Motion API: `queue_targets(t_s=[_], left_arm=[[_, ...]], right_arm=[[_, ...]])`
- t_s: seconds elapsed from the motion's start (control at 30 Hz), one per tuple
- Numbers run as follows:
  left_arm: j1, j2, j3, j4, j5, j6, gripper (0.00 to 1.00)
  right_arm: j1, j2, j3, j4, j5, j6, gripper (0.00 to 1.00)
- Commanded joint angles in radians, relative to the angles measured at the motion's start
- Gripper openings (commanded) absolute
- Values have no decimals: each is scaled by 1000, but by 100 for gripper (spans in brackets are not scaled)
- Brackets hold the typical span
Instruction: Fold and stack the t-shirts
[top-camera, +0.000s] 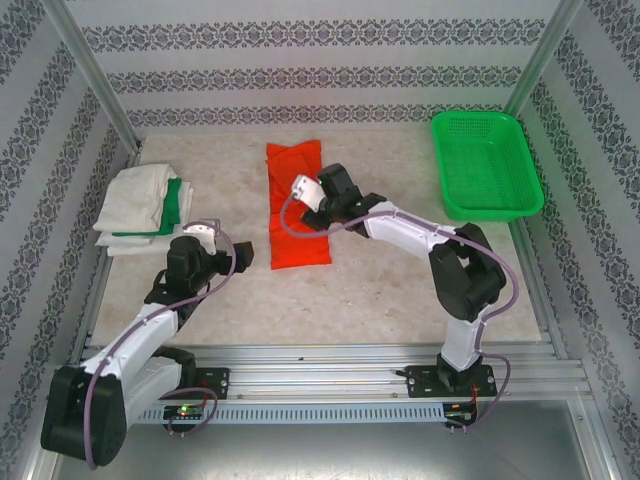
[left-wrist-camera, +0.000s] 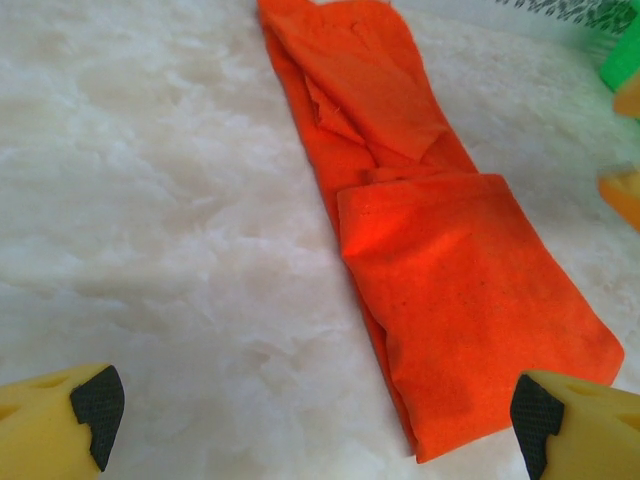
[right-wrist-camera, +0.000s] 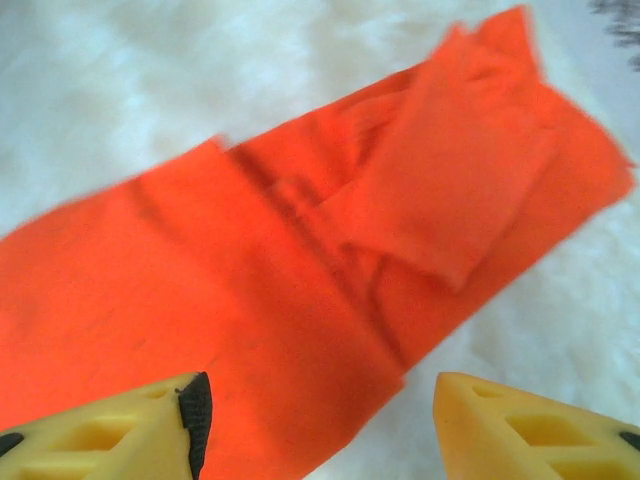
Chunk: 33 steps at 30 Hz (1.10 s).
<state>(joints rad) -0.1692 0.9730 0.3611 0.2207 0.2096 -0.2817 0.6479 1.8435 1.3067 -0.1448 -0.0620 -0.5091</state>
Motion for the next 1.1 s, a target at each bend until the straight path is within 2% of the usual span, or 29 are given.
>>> queue_targets(t_s=[0.0, 0.1, 0.3, 0.47, 0.73, 0.83, 0.93, 1.03, 1.07], left_arm=[[-6, 34, 35, 101, 18, -71, 100], [-6, 66, 37, 121, 10, -78, 100], [-6, 85, 47, 113, 18, -73, 100], [-5, 70, 45, 94, 10, -59, 100], [-5, 66, 25, 98, -4, -56, 100], [-6, 65, 22, 94, -7, -50, 100], [-5, 59, 22, 86, -13, -41, 100], [-5, 54, 21, 84, -21, -37, 100], [-6, 54, 22, 85, -22, -37, 100]], right_arm=[[64, -24, -84, -49, -88, -204, 61], [101, -22, -105, -128, -122, -285, 57], [148, 48, -91, -156, -38, -309, 53], [151, 99, -46, -156, -11, -307, 49], [149, 187, 25, -171, 0, -302, 49], [145, 214, 50, -195, 13, -302, 44], [144, 227, 55, -202, 31, -300, 31], [142, 226, 55, -214, 38, -290, 6], [142, 217, 50, -214, 30, -282, 0]])
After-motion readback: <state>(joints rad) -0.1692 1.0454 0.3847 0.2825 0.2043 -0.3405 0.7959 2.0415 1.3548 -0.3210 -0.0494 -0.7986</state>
